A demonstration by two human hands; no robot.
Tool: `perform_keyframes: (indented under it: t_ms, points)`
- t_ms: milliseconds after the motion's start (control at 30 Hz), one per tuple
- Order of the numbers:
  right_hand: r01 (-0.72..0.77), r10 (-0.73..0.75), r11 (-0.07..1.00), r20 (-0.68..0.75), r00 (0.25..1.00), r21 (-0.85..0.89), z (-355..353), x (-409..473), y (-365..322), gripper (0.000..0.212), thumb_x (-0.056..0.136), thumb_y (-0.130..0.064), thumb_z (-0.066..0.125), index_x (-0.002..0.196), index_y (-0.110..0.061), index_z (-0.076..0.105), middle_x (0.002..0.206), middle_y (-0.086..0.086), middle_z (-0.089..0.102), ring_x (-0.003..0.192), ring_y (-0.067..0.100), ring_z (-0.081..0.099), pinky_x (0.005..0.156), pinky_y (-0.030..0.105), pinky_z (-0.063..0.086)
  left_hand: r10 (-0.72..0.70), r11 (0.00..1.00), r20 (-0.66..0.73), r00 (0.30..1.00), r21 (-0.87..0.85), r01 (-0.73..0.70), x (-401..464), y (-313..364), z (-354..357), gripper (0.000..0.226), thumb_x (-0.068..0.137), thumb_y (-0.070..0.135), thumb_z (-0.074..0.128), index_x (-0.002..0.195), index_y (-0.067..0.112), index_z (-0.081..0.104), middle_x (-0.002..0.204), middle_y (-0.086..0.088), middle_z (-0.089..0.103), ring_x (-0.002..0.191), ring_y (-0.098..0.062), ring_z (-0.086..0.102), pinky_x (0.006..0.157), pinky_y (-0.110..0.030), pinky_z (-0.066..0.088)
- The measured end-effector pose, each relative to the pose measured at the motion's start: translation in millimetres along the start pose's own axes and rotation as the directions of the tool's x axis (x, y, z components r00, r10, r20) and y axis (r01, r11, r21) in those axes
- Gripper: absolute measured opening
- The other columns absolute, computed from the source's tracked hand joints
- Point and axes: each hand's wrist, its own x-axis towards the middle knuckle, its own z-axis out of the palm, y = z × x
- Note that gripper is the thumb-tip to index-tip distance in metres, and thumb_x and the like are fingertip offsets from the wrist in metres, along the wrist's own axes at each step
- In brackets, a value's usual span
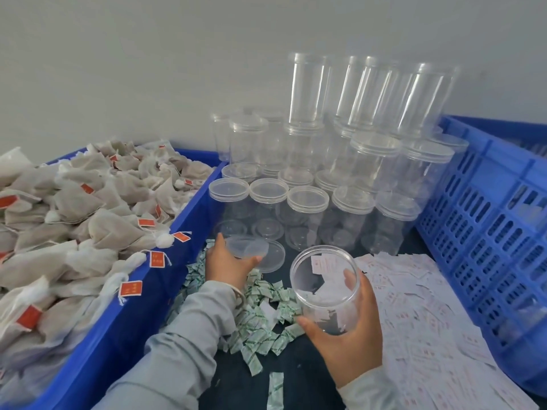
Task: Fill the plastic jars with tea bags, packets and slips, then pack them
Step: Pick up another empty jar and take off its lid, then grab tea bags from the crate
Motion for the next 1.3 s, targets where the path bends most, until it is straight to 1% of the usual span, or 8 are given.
perform_keyframes:
  t_ms: [100, 200, 400, 633, 800, 933, 1100, 1300]
  points:
    - [-0.033, 0.033, 0.999, 0.001, 0.999, 0.016, -1.2, 0.4, 4.5, 0.107, 0.047, -0.011, 0.094, 0.136, -0.029, 0.037, 0.134, -0.01, 0.047, 0.124, -0.01, 0.039, 0.088, -0.005, 0.03, 0.018, 0.987, 0.021, 1.0, -0.158, -0.014, -5.8, 1.7, -5.4, 0.089, 0.078, 0.004, 0.074, 0.149, 0.013, 0.021, 0.155, -0.01, 0.015, 0.106, -0.013, 0.058, 0.079, -0.014, 0.041]
    - [-0.035, 0.035, 0.999, -0.018, 0.999, 0.008, -1.6, -0.3, 5.8, 0.108, 0.047, -0.01, 0.094, 0.136, -0.03, 0.036, 0.135, -0.007, 0.047, 0.126, 0.003, 0.042, 0.089, -0.005, 0.03, 0.061, 0.976, 0.021, 0.998, -0.211, -0.055, -13.7, 2.3, -14.2, 0.078, 0.081, -0.007, 0.064, 0.147, 0.014, 0.028, 0.157, -0.006, 0.006, 0.11, -0.014, 0.054, 0.087, -0.021, 0.045]
    - [-0.026, 0.026, 1.0, -0.019, 0.999, 0.015, 1.1, -2.2, 2.7, 0.107, 0.047, -0.014, 0.093, 0.13, -0.044, 0.032, 0.134, -0.014, 0.047, 0.124, -0.012, 0.038, 0.095, 0.001, 0.032, 0.348, 0.923, 0.092, 0.933, 0.14, -0.359, -32.2, -6.5, -29.4, 0.043, 0.086, 0.007, 0.063, 0.126, 0.019, 0.057, 0.125, -0.002, 0.056, 0.098, -0.011, 0.055, 0.089, -0.021, 0.041]
    - [-0.051, 0.051, 0.999, 0.001, 0.999, 0.007, 5.9, -5.4, 3.6, 0.109, 0.048, -0.011, 0.093, 0.14, -0.025, 0.036, 0.136, -0.013, 0.047, 0.125, -0.006, 0.041, 0.101, 0.033, 0.046, 0.295, 0.595, 0.38, 0.877, 0.645, -0.48, -42.4, -21.7, -20.9, 0.033, 0.094, 0.023, 0.049, 0.127, 0.021, 0.053, 0.129, 0.003, 0.051, 0.118, -0.02, 0.042, 0.101, -0.035, 0.039]
    - [-0.049, 0.049, 0.999, 0.014, 0.999, 0.005, 7.8, -7.7, 0.2, 0.112, 0.047, -0.009, 0.093, 0.141, -0.025, 0.035, 0.135, -0.013, 0.048, 0.124, -0.01, 0.04, 0.1, 0.044, 0.047, 0.333, 0.628, 0.329, 0.884, 0.622, -0.468, -41.8, -26.7, -13.8, 0.027, 0.095, 0.016, 0.045, 0.117, 0.019, 0.06, 0.117, -0.002, 0.055, 0.108, -0.02, 0.048, 0.093, -0.032, 0.042]
    - [-0.026, 0.026, 0.999, 0.006, 1.0, 0.034, 7.8, -7.7, -1.9, 0.108, 0.047, -0.008, 0.093, 0.136, -0.034, 0.036, 0.132, -0.019, 0.048, 0.121, -0.015, 0.041, 0.094, 0.022, 0.047, 0.336, 0.704, 0.276, 0.901, 0.562, -0.435, -37.1, -29.4, -14.8, 0.023, 0.095, 0.019, 0.048, 0.107, 0.016, 0.068, 0.109, -0.002, 0.061, 0.099, -0.019, 0.056, 0.086, -0.029, 0.046]
    - [-0.02, 0.017, 0.998, 0.039, 0.999, 0.064, 13.4, -6.3, -4.2, 0.108, 0.047, -0.007, 0.093, 0.132, -0.041, 0.037, 0.129, -0.024, 0.048, 0.118, -0.018, 0.041, 0.098, 0.024, 0.039, 0.359, 0.737, 0.23, 0.905, 0.524, -0.426, -36.9, -31.2, -24.4, 0.028, 0.092, 0.009, 0.047, 0.109, 0.019, 0.067, 0.111, 0.0, 0.062, 0.099, -0.018, 0.058, 0.084, -0.025, 0.043]
    - [-0.093, 0.079, 0.985, 0.094, 0.992, 0.143, 35.7, -2.8, -5.9, 0.102, 0.047, -0.007, 0.093, 0.131, -0.039, 0.043, 0.128, -0.017, 0.053, 0.115, -0.003, 0.053, 0.088, 0.031, 0.053, 0.442, 0.855, 0.044, 0.896, 0.281, -0.435, -57.9, -7.6, -50.1, 0.02, 0.091, 0.025, 0.058, 0.109, 0.026, 0.068, 0.098, 0.014, 0.066, 0.093, 0.0, 0.059, 0.085, -0.015, 0.046]
